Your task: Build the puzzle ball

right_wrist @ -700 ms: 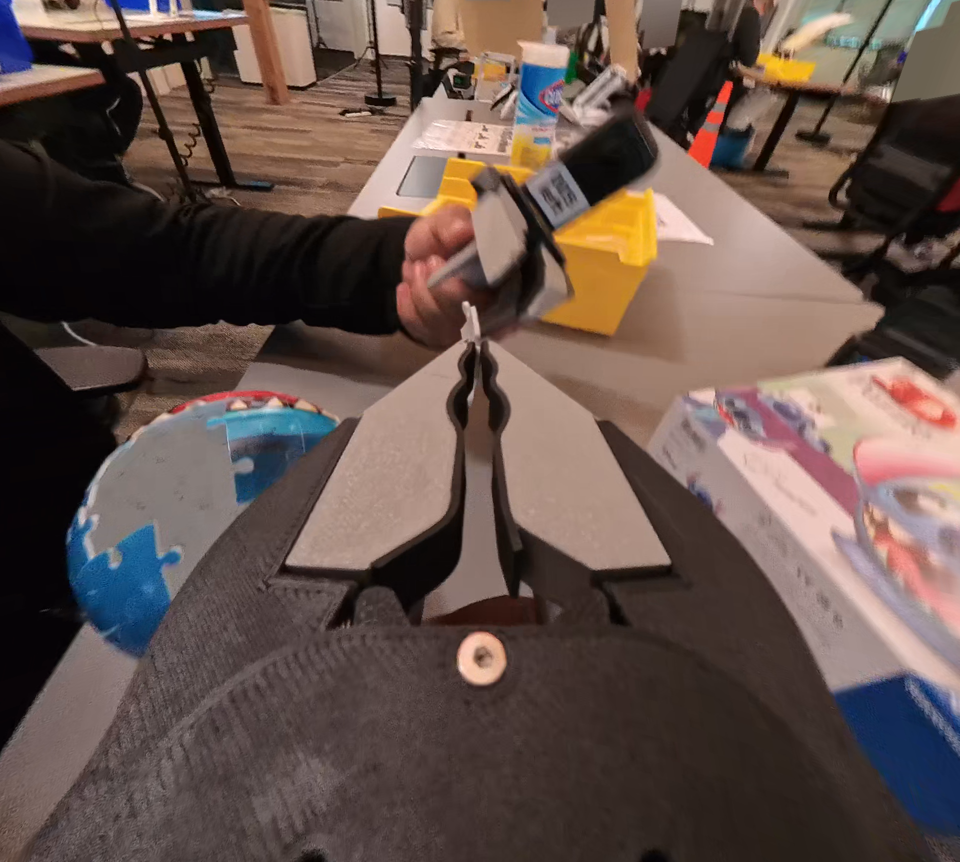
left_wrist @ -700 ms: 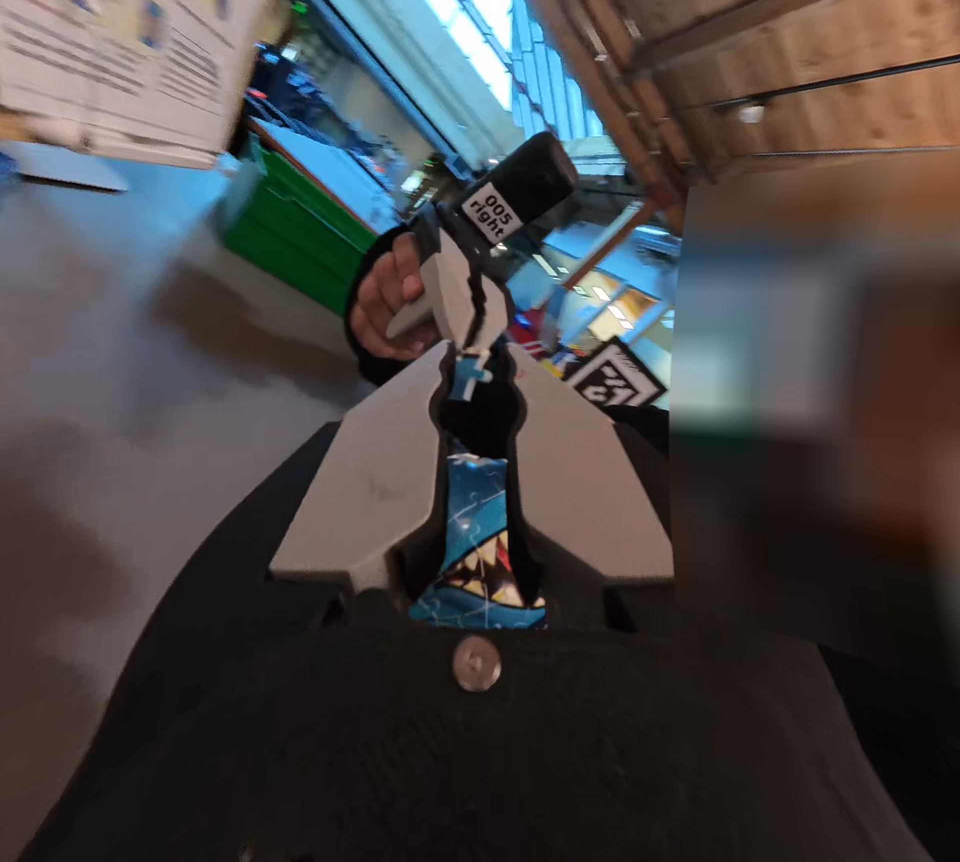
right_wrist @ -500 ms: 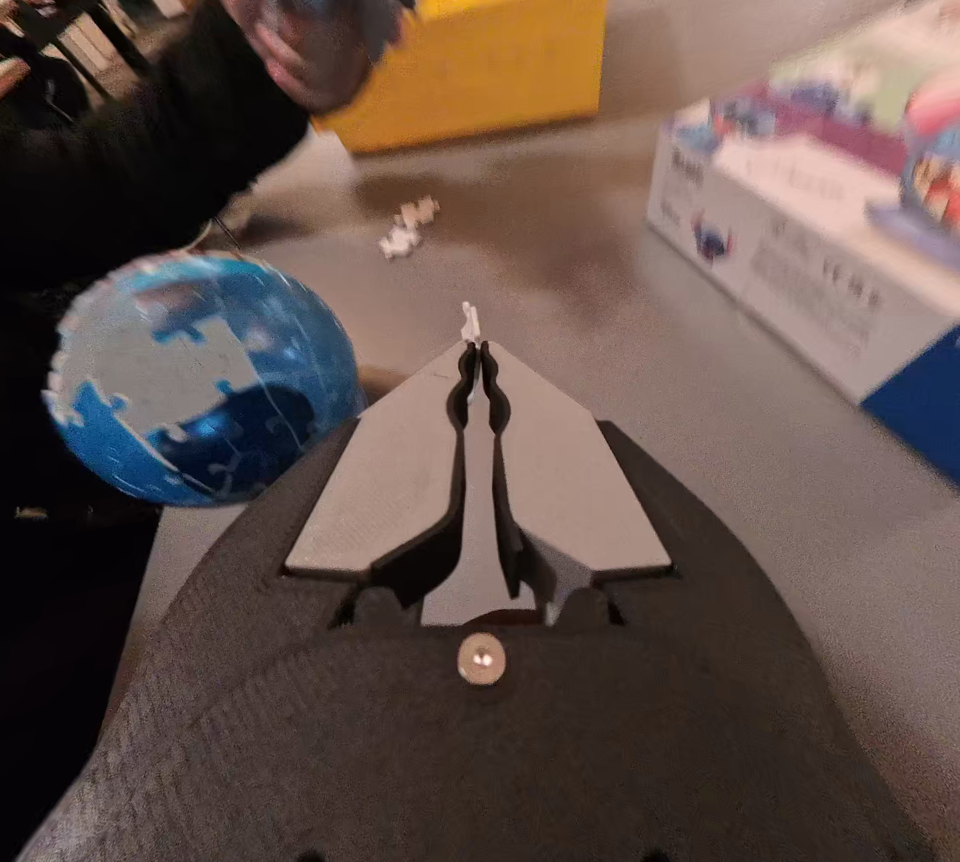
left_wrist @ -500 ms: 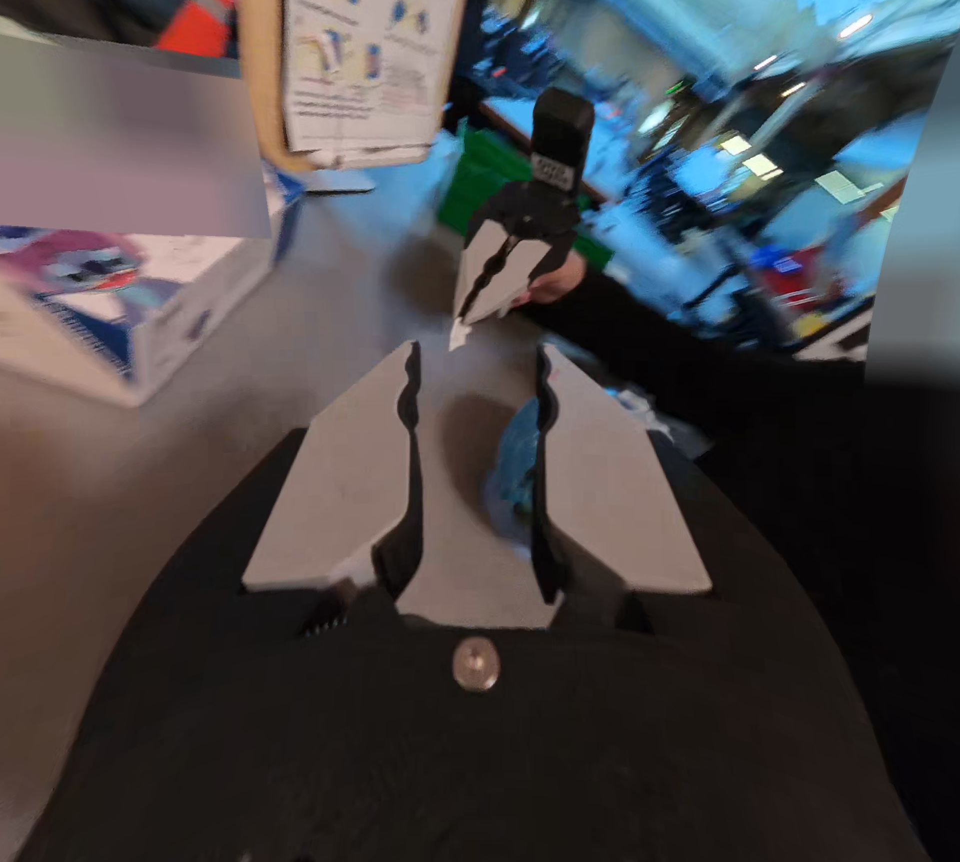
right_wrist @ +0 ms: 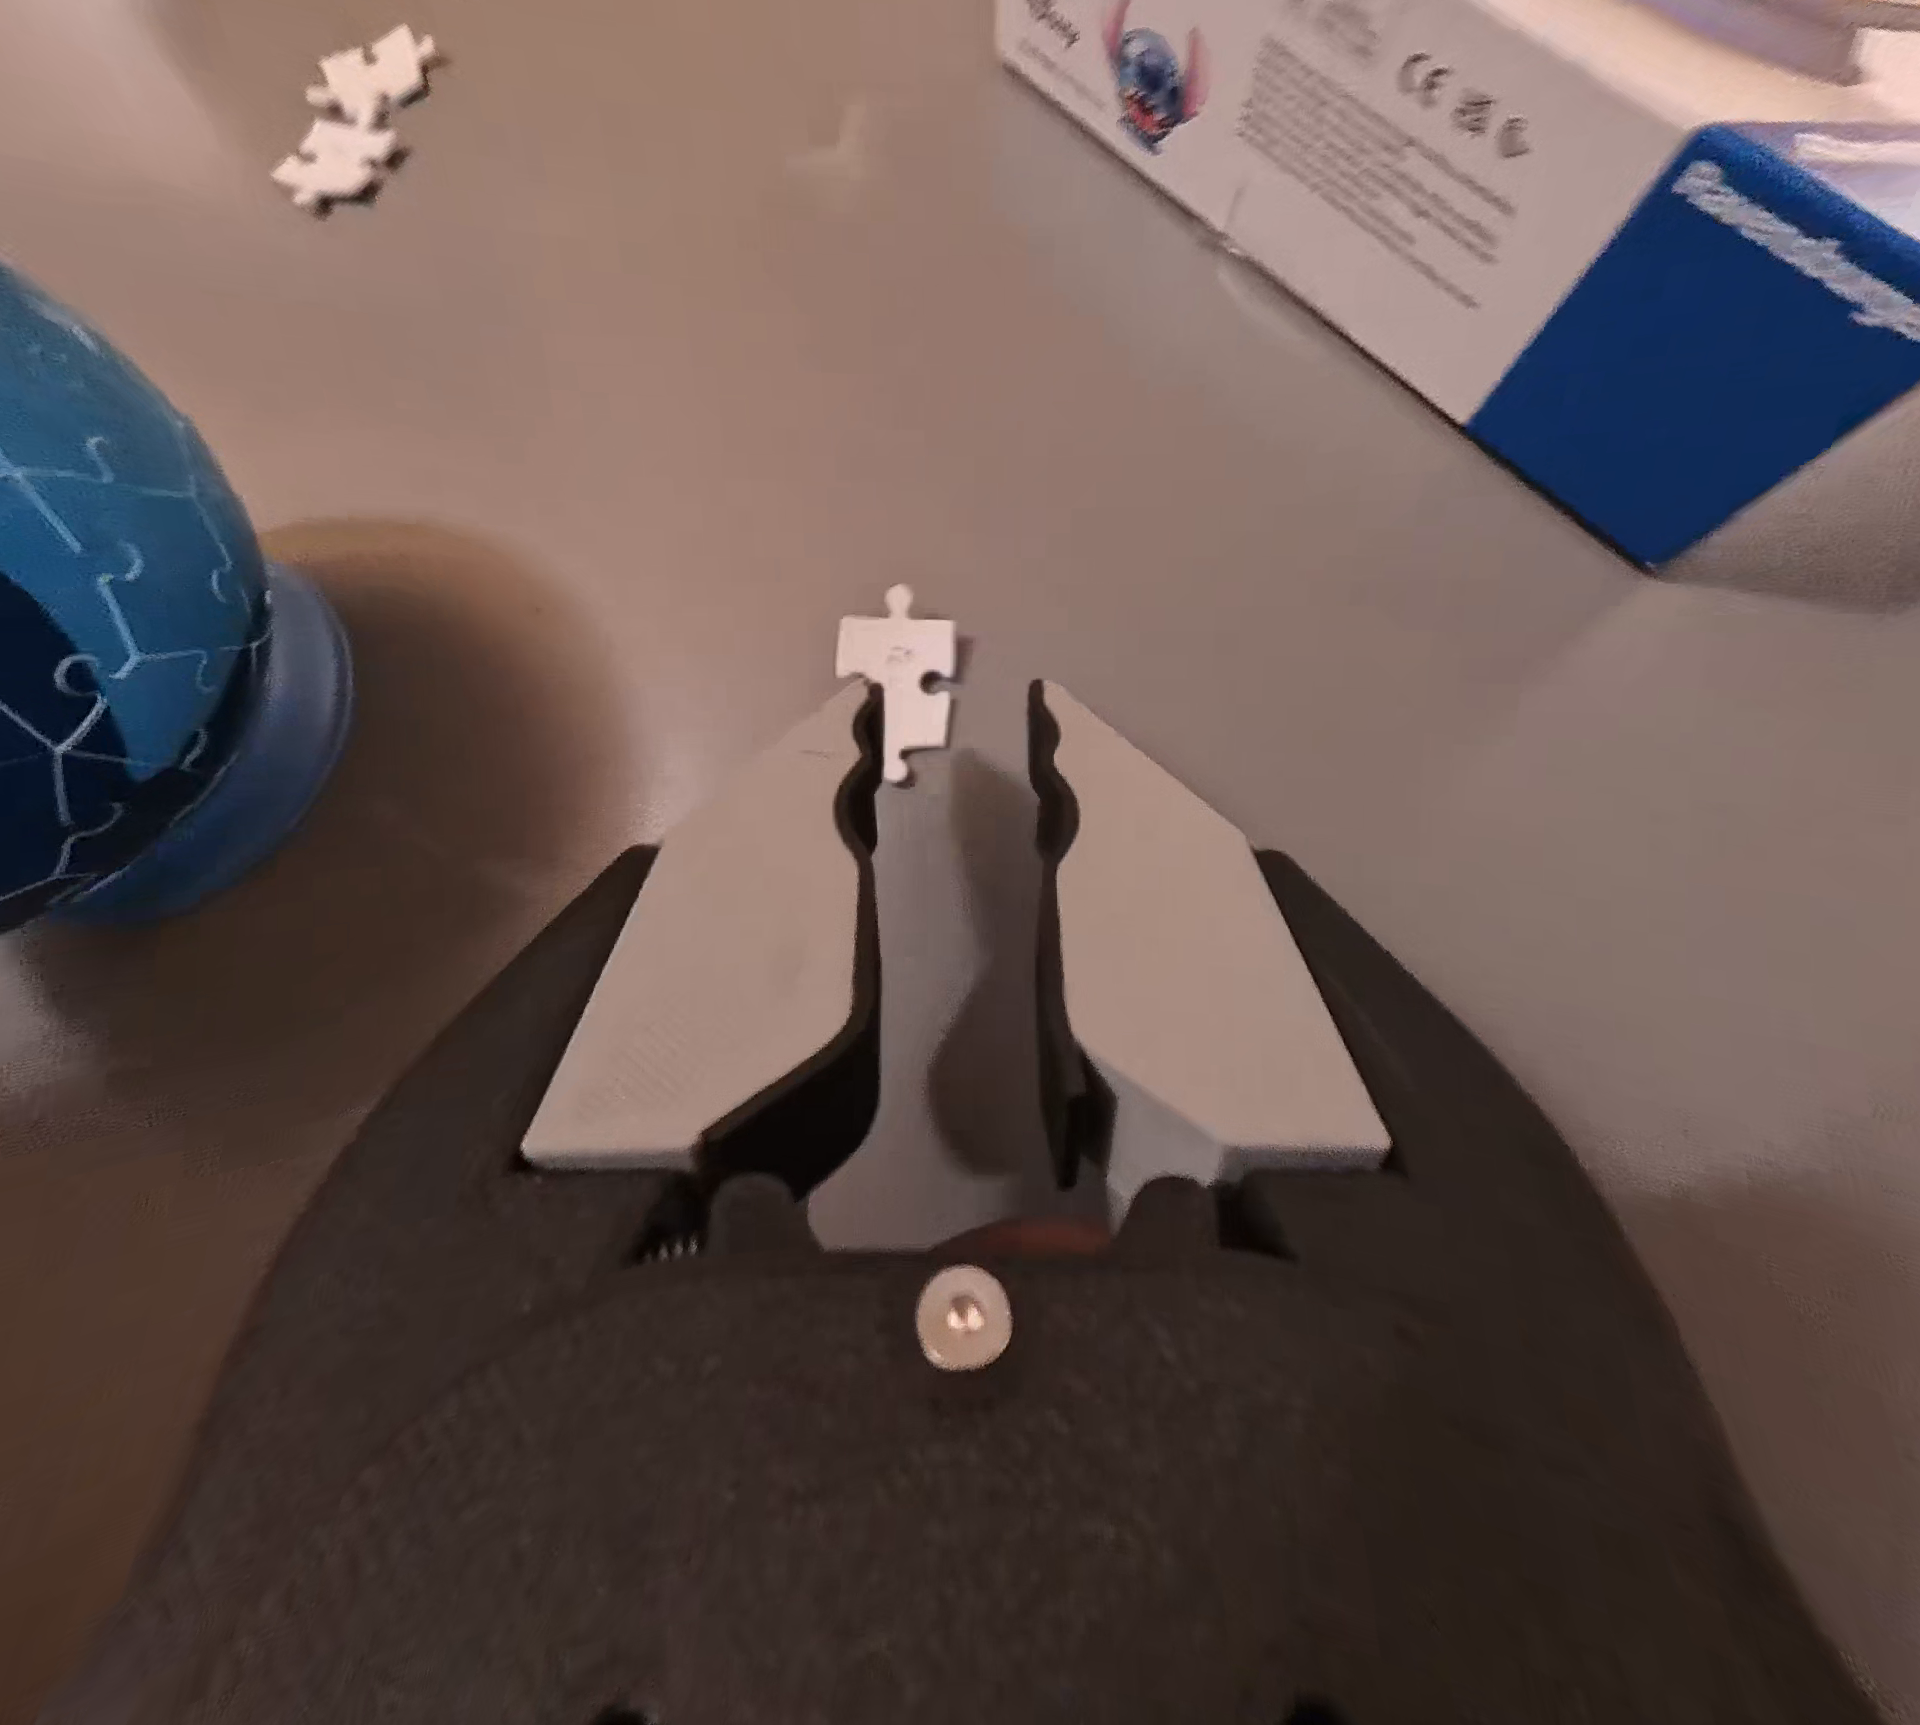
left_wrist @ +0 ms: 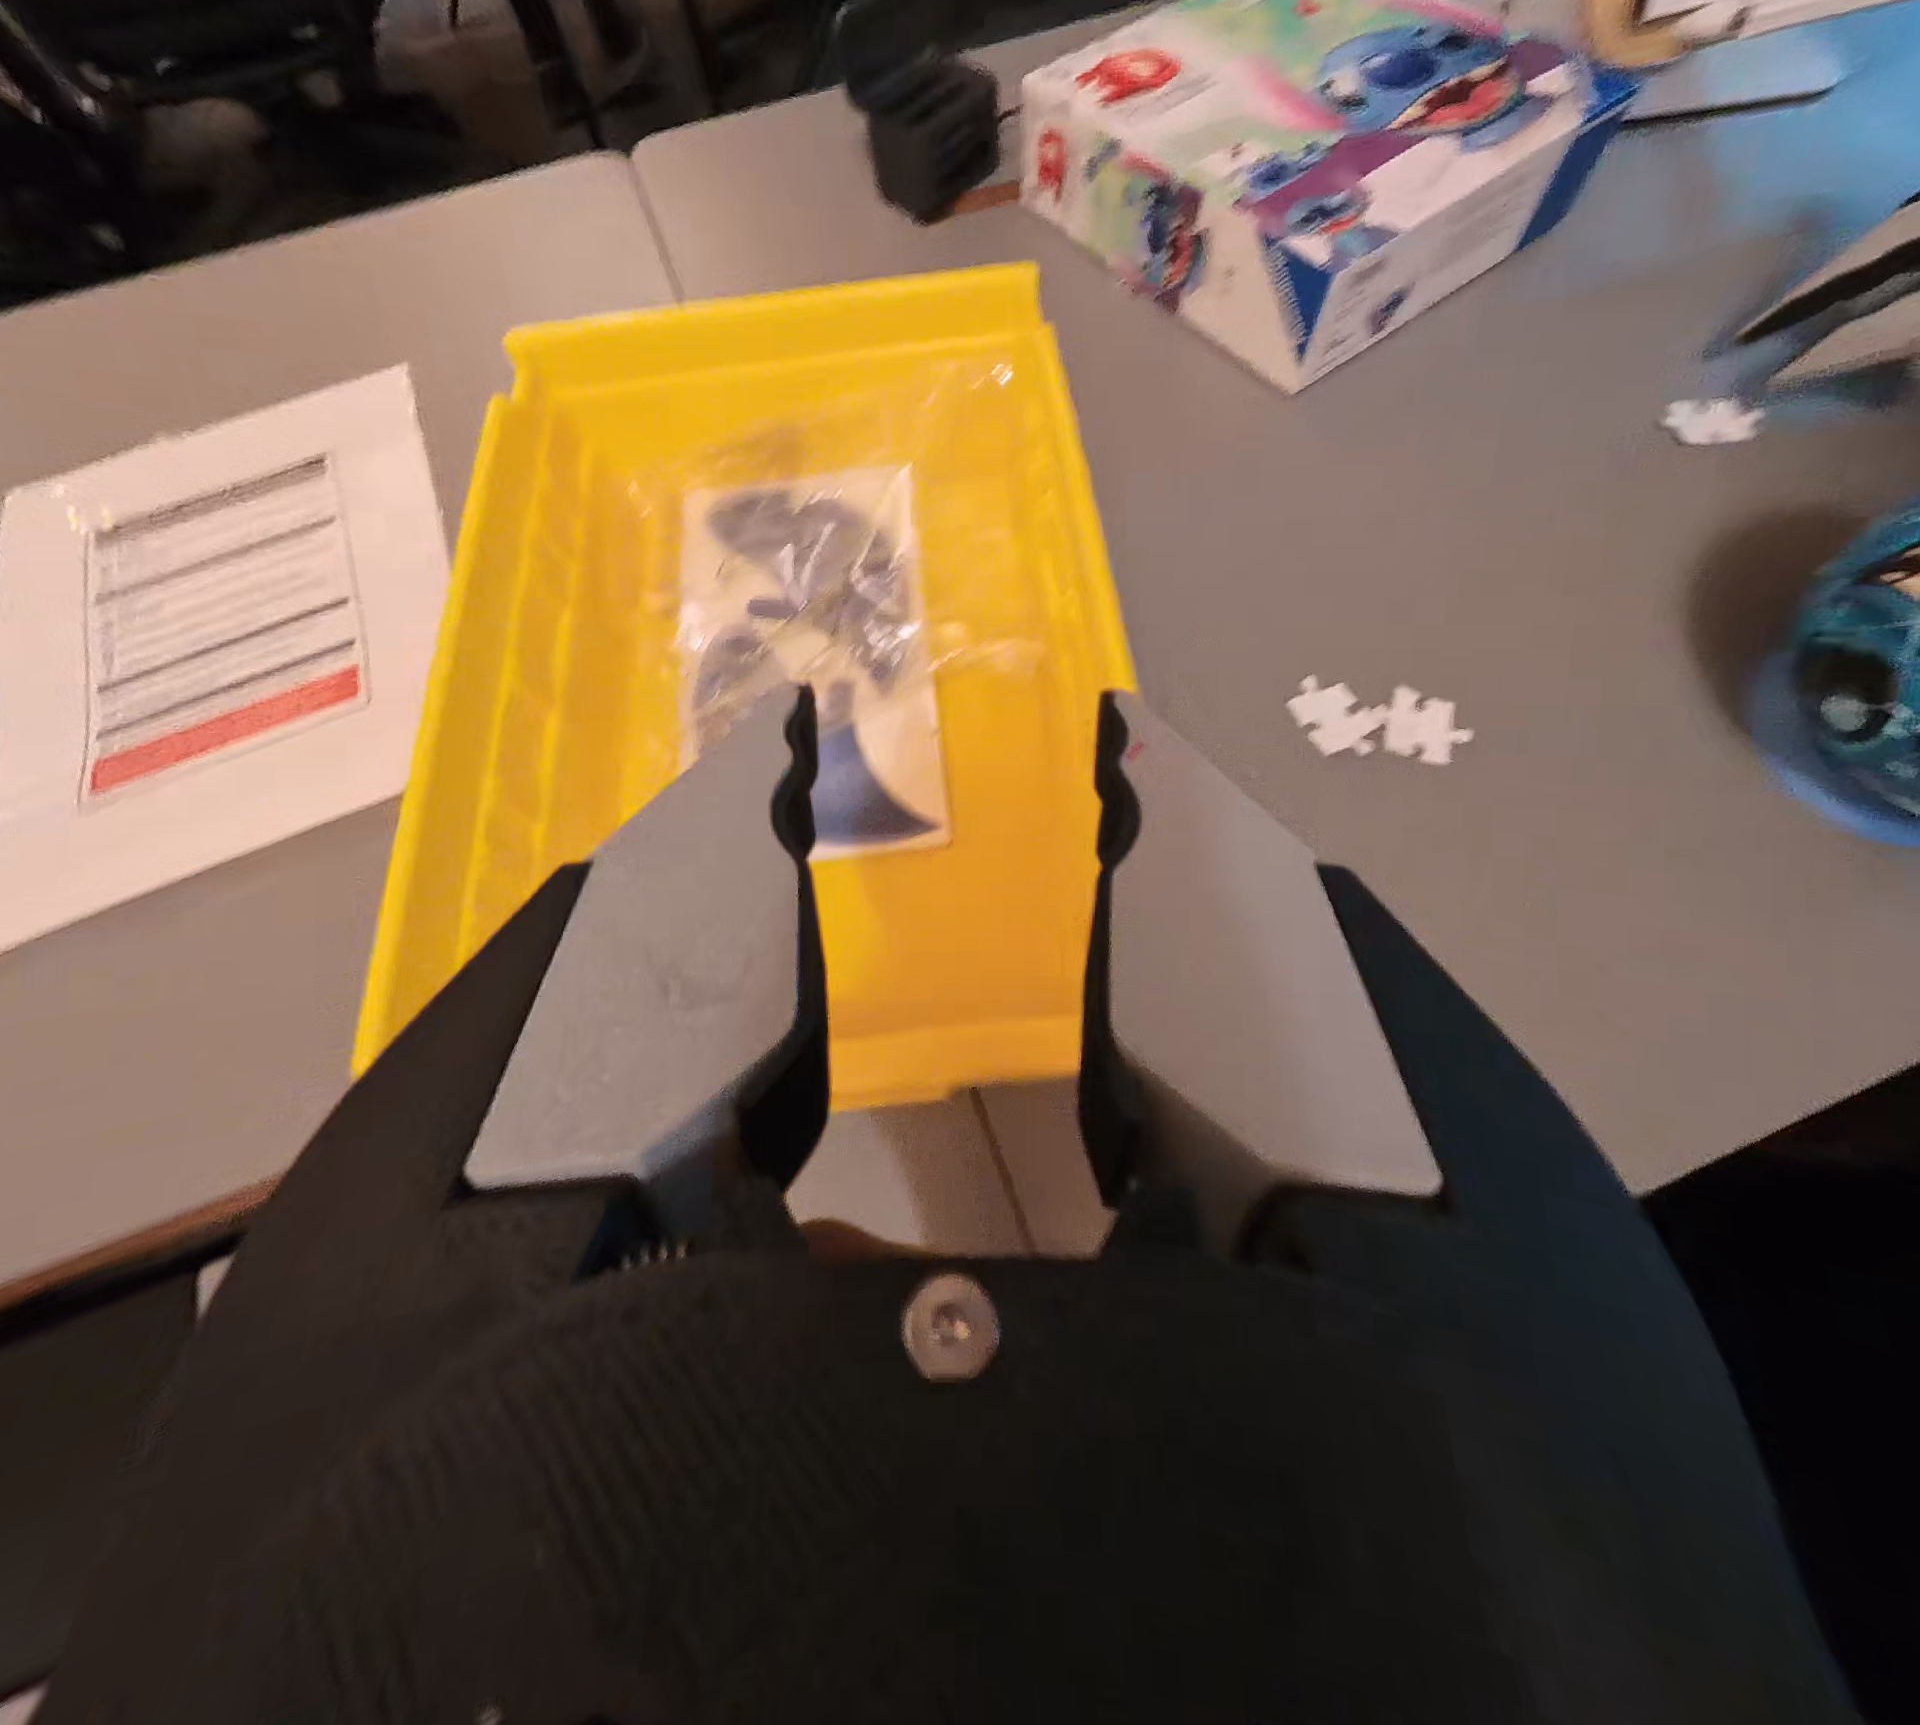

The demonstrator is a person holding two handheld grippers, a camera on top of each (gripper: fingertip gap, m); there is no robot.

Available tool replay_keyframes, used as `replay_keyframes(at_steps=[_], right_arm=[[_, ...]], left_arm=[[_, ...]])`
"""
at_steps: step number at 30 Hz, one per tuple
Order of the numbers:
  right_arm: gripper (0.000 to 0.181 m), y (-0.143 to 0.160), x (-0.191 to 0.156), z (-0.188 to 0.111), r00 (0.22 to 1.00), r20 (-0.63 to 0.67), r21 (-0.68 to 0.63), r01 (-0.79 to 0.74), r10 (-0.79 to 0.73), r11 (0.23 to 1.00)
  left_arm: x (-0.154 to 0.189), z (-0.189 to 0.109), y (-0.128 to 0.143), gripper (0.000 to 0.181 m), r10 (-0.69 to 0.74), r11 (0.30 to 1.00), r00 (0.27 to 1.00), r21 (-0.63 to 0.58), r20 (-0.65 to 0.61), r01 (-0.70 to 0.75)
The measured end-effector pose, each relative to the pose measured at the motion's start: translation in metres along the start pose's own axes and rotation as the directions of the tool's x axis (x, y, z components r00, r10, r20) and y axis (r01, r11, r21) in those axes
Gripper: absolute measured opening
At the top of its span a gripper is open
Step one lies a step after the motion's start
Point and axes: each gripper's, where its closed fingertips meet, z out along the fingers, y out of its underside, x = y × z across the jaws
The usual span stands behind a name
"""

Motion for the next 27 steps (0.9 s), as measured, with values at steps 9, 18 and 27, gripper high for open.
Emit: replay_keyframes(at_steps=[9, 18, 27], right_arm=[[0.026, 0.002, 0.034, -0.016, 0.982, -0.188, 0.072, 0.017, -0.003, 0.997], [0.025, 0.001, 0.030, -0.003, 0.985, -0.175, 0.065, 0.019, -0.007, 0.998], [0.024, 0.004, 0.027, -0.006, 0.984, -0.177, 0.057, 0.041, -0.031, 0.998]], left_arm=[[-0.088, 0.032, 0.062, 0.048, -0.014, 0.973, 0.995, -0.227, 0.099, 0.036], [-0.103, 0.101, 0.098, 0.046, 0.113, 0.862, 0.988, -0.505, 0.105, -0.045], [-0.118, 0.126, 0.127, 0.035, 0.169, 0.761, 0.976, -0.648, 0.138, -0.040]])
